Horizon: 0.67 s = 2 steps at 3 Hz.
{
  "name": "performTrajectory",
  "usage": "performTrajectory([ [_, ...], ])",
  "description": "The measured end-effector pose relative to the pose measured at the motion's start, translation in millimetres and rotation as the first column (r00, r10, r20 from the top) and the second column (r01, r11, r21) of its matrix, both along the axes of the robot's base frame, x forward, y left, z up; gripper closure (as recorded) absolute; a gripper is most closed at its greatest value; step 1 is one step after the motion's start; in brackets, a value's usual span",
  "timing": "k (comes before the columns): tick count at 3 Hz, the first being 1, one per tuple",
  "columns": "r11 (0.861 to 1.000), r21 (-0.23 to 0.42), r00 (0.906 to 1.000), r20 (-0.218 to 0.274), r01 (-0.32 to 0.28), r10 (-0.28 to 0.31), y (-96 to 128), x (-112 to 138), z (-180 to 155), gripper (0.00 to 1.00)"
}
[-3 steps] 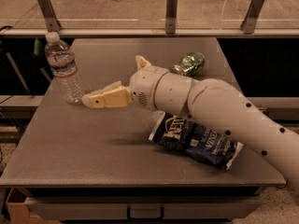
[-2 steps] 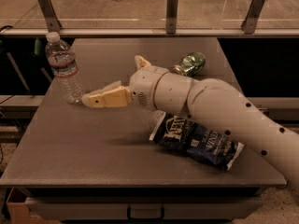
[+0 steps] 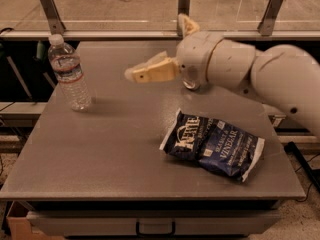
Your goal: Place water bottle upright
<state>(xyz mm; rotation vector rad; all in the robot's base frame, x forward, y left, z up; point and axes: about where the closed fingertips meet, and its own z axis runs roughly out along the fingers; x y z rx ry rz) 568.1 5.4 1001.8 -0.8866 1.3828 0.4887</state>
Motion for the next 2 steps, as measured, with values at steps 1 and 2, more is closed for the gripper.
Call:
performTrajectory([
  [1, 0.993, -0.097, 0.9806, 0.191, 0.063, -0.044, -66, 9, 67, 0.00],
  [2, 0.982, -0.081, 0.9239, 0.359, 0.172, -0.132, -127, 11, 140, 0.00],
])
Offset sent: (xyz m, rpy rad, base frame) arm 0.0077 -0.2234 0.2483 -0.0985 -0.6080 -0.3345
